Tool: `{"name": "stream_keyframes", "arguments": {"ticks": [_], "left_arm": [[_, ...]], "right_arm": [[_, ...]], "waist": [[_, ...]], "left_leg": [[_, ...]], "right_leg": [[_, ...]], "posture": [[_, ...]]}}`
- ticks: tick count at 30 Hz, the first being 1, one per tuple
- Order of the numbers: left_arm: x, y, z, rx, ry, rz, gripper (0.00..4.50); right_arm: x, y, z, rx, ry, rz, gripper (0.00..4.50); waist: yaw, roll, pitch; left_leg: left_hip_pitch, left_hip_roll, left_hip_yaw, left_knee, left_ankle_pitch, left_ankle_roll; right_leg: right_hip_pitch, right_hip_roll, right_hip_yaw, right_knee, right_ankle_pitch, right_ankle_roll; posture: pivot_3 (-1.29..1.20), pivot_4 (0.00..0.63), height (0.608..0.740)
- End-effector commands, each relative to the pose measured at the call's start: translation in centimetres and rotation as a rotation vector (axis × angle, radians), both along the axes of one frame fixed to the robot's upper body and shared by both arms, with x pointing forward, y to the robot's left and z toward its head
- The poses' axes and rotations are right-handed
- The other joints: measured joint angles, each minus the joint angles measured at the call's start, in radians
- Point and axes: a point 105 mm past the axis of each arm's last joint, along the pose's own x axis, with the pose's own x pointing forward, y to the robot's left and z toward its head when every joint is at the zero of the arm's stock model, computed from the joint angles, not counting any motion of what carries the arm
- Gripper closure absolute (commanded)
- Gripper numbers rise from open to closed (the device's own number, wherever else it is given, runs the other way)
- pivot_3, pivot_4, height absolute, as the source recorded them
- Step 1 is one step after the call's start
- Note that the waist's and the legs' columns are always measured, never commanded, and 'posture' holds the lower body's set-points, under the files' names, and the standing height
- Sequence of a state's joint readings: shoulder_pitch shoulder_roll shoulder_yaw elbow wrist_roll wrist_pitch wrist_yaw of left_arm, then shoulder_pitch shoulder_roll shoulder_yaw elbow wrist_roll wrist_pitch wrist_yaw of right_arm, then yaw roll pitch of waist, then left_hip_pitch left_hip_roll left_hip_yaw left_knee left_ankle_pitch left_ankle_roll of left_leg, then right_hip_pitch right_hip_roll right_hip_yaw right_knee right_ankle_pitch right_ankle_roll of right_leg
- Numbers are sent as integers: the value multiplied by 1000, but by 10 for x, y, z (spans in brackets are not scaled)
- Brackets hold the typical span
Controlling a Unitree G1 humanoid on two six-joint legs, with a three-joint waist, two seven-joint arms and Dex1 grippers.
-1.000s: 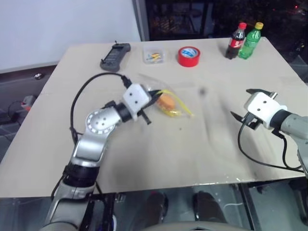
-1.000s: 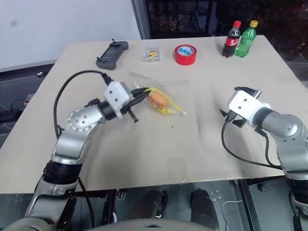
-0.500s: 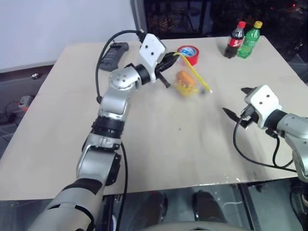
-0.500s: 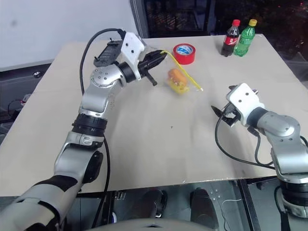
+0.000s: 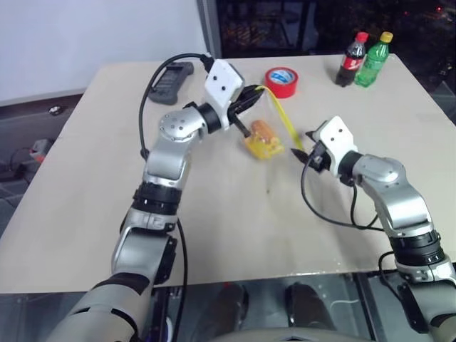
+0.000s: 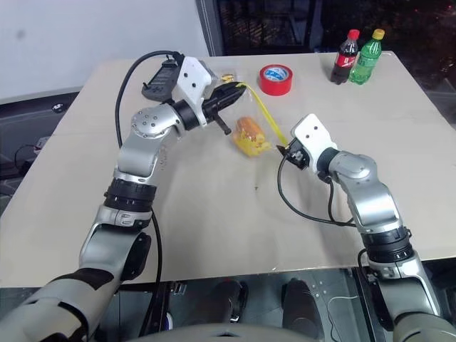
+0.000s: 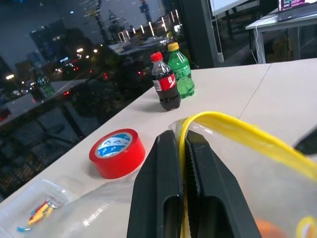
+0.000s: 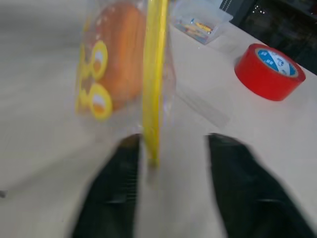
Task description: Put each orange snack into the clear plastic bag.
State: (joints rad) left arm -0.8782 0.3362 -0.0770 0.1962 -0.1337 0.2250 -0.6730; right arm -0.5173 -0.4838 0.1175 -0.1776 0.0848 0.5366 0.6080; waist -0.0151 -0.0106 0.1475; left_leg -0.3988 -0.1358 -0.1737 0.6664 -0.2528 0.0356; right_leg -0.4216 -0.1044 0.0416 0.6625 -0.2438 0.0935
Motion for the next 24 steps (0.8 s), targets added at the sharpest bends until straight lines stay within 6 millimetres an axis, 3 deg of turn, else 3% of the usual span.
{"name": "stream_keyframes", "arguments": {"ticks": [1, 2, 11, 15, 19, 21, 24], "left_arm": [[-7, 7, 17, -33, -57, 7, 4500], [-7, 7, 17, -37, -55, 9, 4500], [-4, 6, 20, -47, -61, 14, 4500], [1, 5, 25, -34, -109, 40, 4500], [-1, 5, 25, 17, -200, 42, 4500], [-6, 7, 12, 90, -237, 25, 4500], [-28, 11, -46, 258, -203, -49, 4500]], "right_arm": [[-2, -4, 20, 21, -72, 8, 4216], [-1, -6, 22, 20, -77, 4, 4484], [6, -12, 24, 44, -76, -9, 4484], [26, -45, 48, -61, -234, -194, 4484], [25, -65, 71, -182, -373, -269, 4484], [17, -64, 66, -229, -378, -243, 4484], [-6, -56, 40, -315, -326, -157, 4484]], "waist": [[-3, 0, 0], [-3, 0, 0], [-2, 0, 0], [0, 0, 0], [2, 0, 0], [0, 0, 0], [-4, 3, -2]], "left_leg": [[0, 0, 0, 0, 0, 0], [0, 0, 0, 0, 0, 0], [0, 0, 0, 0, 0, 0], [0, 0, 1, 0, 0, 0], [0, 0, 0, 0, 0, 0], [-1, 0, 1, -1, 0, 0], [0, 0, 2, -4, 0, 0]], "right_leg": [[0, 0, 0, 0, 0, 0], [0, 0, 0, 0, 0, 0], [0, 0, 0, 0, 0, 0], [0, 0, 1, 0, 0, 0], [0, 0, 0, 0, 0, 0], [-2, -1, 0, -1, 0, 0], [-2, -1, 2, -2, 0, 0]], "posture": [[0, 150, 740], [0, 150, 740], [0, 150, 740], [0, 150, 740], [0, 150, 740], [0, 150, 740], [0, 150, 740]]}}
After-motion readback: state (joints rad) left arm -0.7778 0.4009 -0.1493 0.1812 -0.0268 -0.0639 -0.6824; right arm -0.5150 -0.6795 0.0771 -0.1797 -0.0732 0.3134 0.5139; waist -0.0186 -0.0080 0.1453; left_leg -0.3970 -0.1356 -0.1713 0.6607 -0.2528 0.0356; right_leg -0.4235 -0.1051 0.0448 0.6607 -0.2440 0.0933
